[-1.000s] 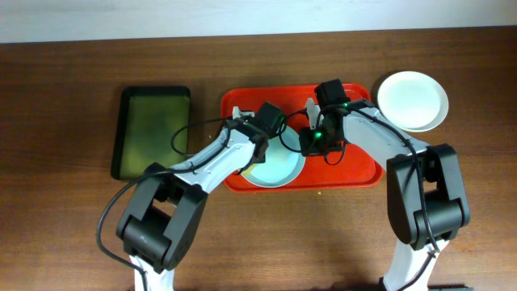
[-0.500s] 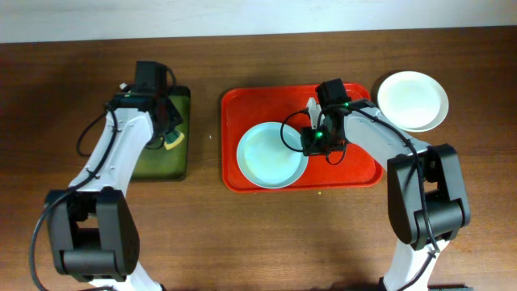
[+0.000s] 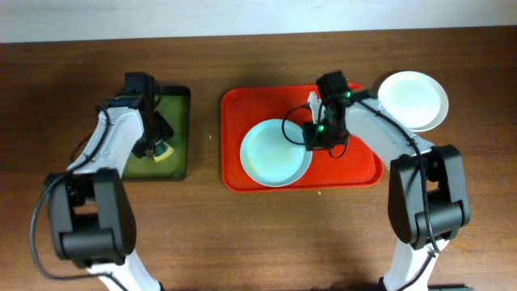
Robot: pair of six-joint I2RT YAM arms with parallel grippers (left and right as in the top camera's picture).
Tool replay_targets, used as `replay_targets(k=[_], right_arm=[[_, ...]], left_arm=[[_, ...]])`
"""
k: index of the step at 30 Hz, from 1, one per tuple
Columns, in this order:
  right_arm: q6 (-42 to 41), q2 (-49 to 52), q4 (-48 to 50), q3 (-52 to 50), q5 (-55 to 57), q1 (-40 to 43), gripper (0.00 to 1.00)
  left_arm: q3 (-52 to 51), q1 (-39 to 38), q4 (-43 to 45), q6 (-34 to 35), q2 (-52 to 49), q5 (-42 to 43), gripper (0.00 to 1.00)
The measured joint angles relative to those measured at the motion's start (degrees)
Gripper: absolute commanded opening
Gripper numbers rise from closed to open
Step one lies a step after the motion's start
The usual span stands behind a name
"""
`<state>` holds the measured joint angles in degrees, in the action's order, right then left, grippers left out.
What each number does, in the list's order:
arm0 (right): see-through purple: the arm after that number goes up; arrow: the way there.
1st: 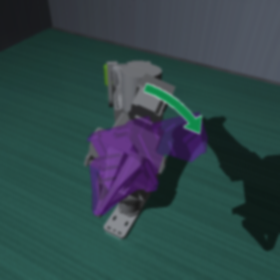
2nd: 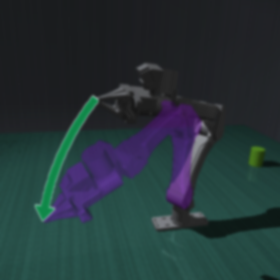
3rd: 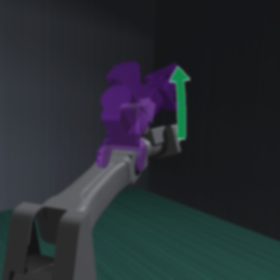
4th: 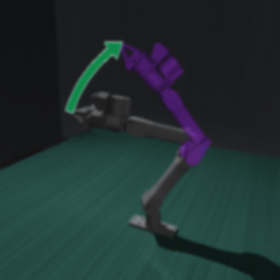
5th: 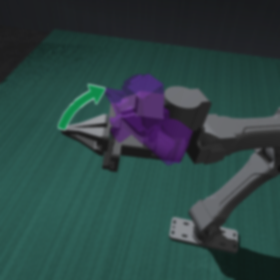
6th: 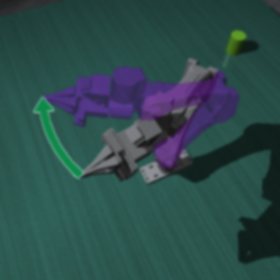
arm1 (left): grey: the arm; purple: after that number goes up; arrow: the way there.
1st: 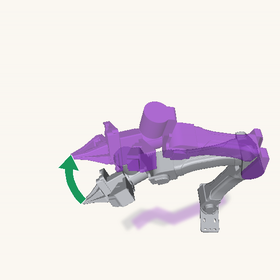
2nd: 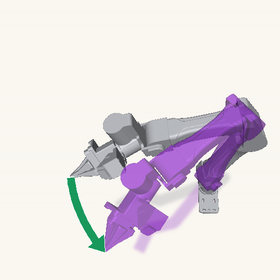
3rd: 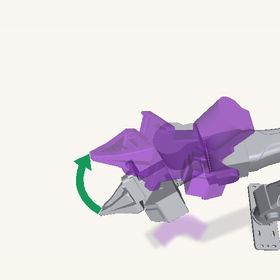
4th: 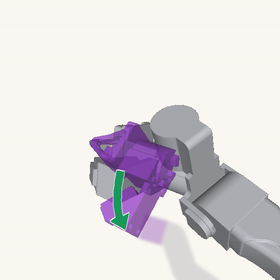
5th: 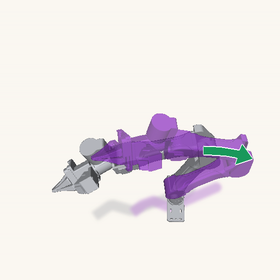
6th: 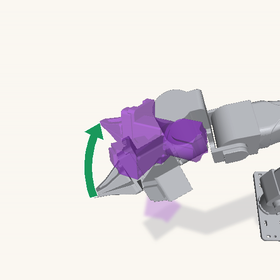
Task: Clean dirty plates on tray and stack at the side
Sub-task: 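Lift the light blue plate with the right gripper and stack it on the pile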
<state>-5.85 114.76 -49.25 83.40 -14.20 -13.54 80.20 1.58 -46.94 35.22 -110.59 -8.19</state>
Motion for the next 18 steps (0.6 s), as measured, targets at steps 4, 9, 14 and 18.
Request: replay_targets(k=[4,9,14,18], right_arm=[[1.8,-0.2,-12.7,15.7,10.8,-1.4,0.04],[2.1,-0.4,-18.8,24.5,42.8,-13.5,0.04],[3.0,-0.4,-19.0,24.6,80.5,-27.9,0.04],[9.0,-0.4,-18.9,24.6,95.0,-31.8,0.04]], left_arm=[[2.0,0.0,-0.3,0.2,9.1,0.9,0.99],[2.4,0.0,-0.4,0.2,10.1,1.2,0.99],[2.4,0.0,-0.4,0.2,10.1,1.2,0.99],[2.4,0.0,-0.4,0.2,10.1,1.2,0.99]])
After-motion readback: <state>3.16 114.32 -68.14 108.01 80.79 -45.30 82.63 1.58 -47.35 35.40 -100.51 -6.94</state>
